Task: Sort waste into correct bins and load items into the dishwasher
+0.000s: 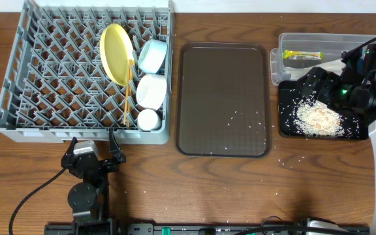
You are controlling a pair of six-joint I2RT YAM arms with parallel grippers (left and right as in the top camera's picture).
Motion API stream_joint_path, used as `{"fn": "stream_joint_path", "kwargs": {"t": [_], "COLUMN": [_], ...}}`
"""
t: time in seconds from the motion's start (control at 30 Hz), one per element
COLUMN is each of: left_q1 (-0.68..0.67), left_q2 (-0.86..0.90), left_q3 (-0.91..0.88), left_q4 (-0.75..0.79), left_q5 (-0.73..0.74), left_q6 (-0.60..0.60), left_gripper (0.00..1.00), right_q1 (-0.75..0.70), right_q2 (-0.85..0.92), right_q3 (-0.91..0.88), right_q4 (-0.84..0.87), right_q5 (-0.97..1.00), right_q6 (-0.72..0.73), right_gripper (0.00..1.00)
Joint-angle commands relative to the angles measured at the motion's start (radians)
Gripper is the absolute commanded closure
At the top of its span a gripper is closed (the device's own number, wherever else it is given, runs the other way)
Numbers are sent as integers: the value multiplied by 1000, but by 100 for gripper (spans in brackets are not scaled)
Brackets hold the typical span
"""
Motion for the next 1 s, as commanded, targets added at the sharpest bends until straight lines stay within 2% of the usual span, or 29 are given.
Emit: {"fn": "stream_joint_path", "kwargs": {"t": [0.0,0.13,0.3,0.37,0.5,0.6,0.97], "left_q1": [0,0,0,0,0,0,0], "left_q2": [-7,-7,-7,-7,-7,-7,-7], "left_q3": [-12,-12,-12,-12,-12,-12,-12], "left_q4": [-50,-50,-50,-50,-50,-50,-50], "left_q5": [-11,-11,-11,-11,-11,-11,-11], "left_q6": [13,13,13,13,13,13,13], "left_gripper": [4,4,4,4,4,4,4], "right_q1": [-7,11,137,198,280,285,285], "right_q2": [1,-11,-127,-200,-364,-519,-1068], "right_q3": [13,9,-65,-133,-324,-504,-1063], "right_q4": [-1,14,142,224,420,529,770], "right_q5": [29,119,219,271,348,347,319], "right_q6": [-9,-40,-368,-448,-467,-467,-473], "right_gripper": [1,1,1,1,1,1,1]}}
